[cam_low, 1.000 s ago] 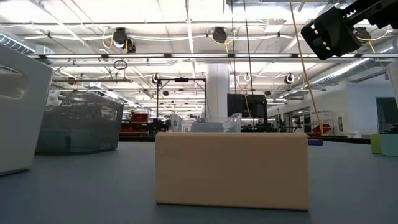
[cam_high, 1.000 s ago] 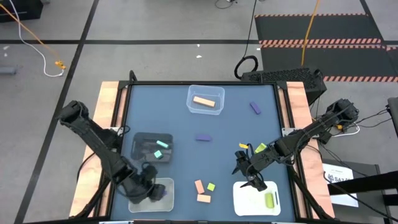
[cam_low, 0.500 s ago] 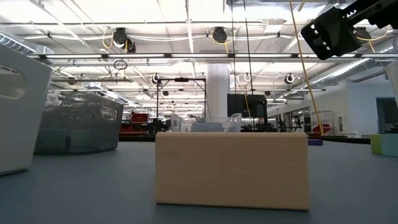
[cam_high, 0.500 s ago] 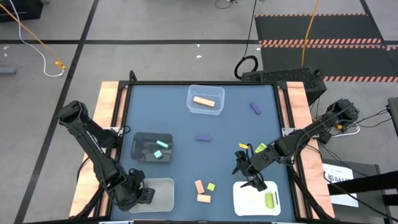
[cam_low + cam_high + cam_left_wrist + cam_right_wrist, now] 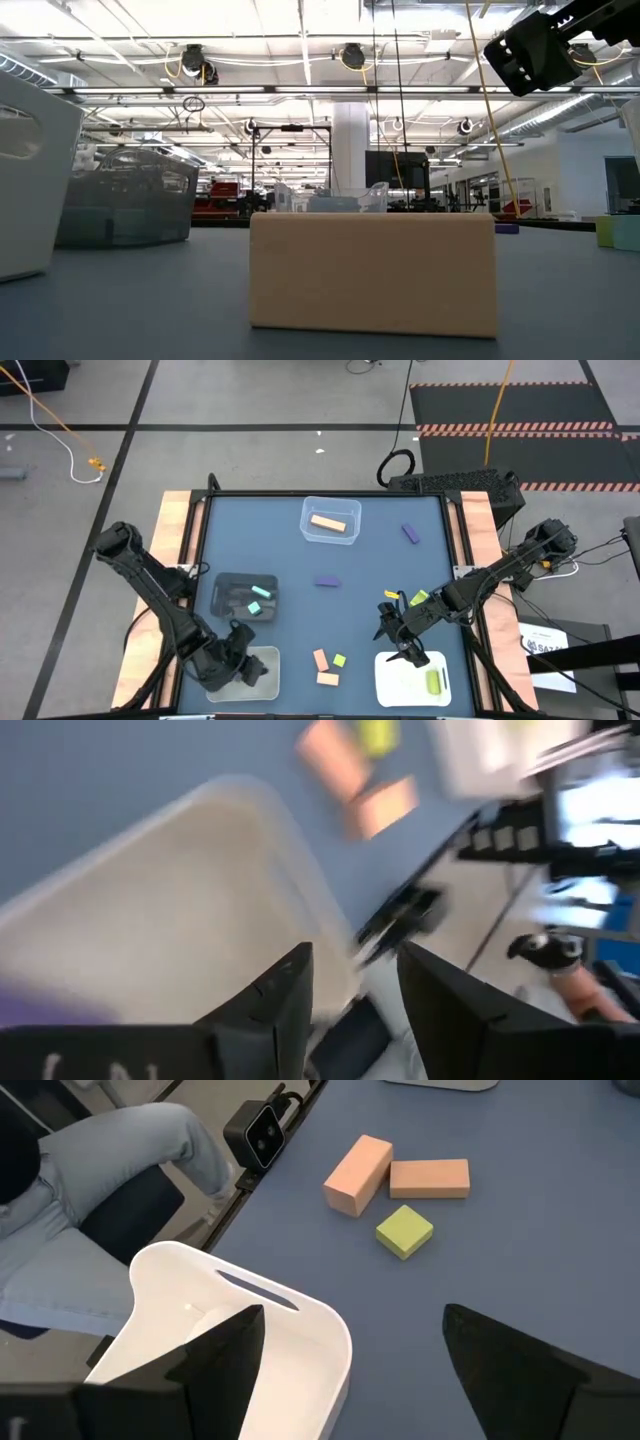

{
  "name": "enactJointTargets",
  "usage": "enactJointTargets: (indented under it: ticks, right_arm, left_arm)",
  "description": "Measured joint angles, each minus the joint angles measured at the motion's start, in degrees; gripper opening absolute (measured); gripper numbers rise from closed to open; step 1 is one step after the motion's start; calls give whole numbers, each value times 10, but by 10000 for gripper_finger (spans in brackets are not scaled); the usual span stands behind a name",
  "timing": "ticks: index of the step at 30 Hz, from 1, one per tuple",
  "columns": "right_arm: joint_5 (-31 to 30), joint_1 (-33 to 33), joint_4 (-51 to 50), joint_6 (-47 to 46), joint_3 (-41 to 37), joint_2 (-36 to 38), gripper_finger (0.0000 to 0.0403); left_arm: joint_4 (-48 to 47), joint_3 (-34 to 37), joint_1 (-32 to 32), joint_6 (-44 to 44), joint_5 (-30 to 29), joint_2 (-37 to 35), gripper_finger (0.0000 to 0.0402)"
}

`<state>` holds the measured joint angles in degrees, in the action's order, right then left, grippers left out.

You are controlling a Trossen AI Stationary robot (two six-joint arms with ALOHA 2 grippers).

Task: Sort & place blocks by color
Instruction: Put the bottom purple blocks into the gray bin

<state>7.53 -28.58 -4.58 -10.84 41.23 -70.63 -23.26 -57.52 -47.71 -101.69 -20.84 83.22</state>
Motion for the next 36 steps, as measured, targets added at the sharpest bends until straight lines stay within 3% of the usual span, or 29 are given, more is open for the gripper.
enactJointTargets:
  ticks: [6,12,20,27,36]
  right_arm:
    - [0,0,0,-3,0,0,297]
    - [0,0,46,-2,0,0,297]
    - [0,0,91,-4,0,0,297]
    - [0,0,133,-3,0,0,298]
    - [-15,0,138,-4,0,0,297]
  left_arm:
    - [127,0,70,250,-63,0,147]
    - [235,0,135,561,-64,0,147]
    - [334,0,201,845,-64,0,147]
    - [396,0,248,978,-63,0,148]
    - [393,0,280,986,-16,0,175]
